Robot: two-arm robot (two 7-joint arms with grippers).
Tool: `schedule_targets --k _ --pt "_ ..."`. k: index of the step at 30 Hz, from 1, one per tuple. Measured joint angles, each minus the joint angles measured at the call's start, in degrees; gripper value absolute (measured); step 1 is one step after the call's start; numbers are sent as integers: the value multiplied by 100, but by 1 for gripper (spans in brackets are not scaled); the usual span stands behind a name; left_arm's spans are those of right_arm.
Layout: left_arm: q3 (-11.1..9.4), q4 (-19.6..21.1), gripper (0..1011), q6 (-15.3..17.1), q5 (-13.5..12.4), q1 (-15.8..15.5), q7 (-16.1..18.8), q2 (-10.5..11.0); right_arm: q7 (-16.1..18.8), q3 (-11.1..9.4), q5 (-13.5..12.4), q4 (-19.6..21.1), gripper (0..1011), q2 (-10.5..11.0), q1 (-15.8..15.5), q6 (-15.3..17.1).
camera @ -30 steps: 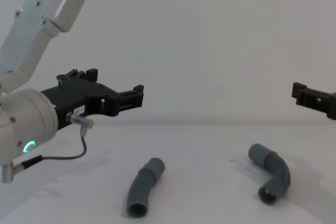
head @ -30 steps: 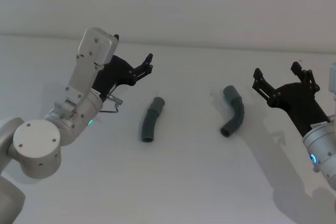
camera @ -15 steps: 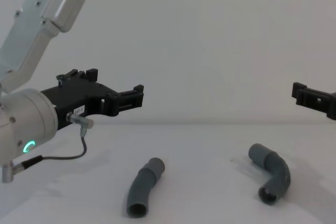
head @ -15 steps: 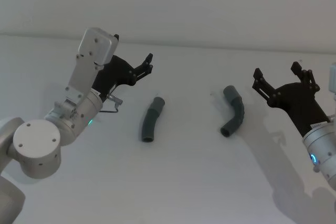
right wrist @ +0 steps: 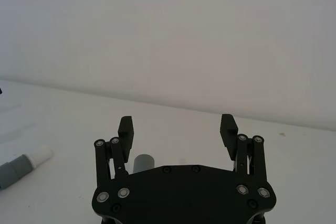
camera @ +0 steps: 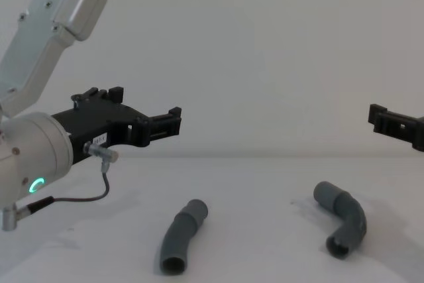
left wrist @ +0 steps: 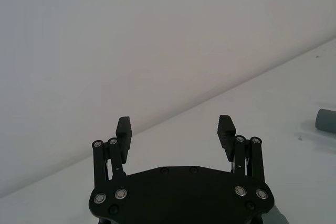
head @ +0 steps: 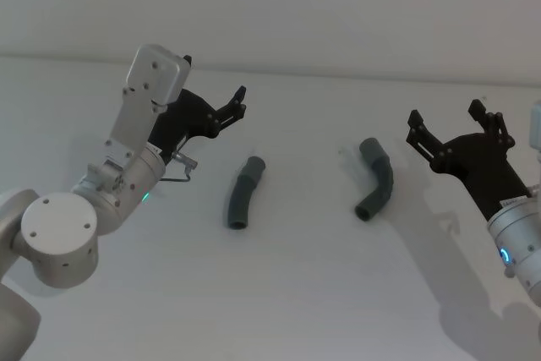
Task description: Use both hands to pick up one end of the pipe from the table, align the ends, and insert them.
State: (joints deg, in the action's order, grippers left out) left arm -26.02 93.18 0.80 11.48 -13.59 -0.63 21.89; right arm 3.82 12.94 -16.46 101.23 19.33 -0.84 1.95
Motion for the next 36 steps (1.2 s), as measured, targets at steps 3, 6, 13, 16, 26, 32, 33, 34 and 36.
schedule_targets --k 3,6,13,16,26,32,33,34,36 --pt "0 0 1001 0 0 0 0 0 1 0 0 0 1002 0 0 0" --pt "0 0 1001 0 0 0 0 0 1 0 0 0 1002 0 0 0" --pt "0 0 1001 0 0 0 0 0 1 0 0 0 1002 0 0 0" --pt "0 0 1001 0 0 0 0 0 1 0 0 0 1002 0 0 0" --pt "-5 3 1001 127 -1 -60 -5 -49 32 20 16 -33 1002 0 41 11" --pt "-33 42 1001 492 -17 -191 6 -141 215 128 50 -165 1002 32 247 156" --pt "-38 50 1001 556 -21 -214 13 -157 251 144 51 -180 1002 36 276 202" --pt "-47 65 1001 619 -25 -233 19 -170 280 163 51 -196 1002 42 312 236" --pt "-64 99 1001 829 -43 -282 43 -204 375 202 48 -228 1002 62 388 366"
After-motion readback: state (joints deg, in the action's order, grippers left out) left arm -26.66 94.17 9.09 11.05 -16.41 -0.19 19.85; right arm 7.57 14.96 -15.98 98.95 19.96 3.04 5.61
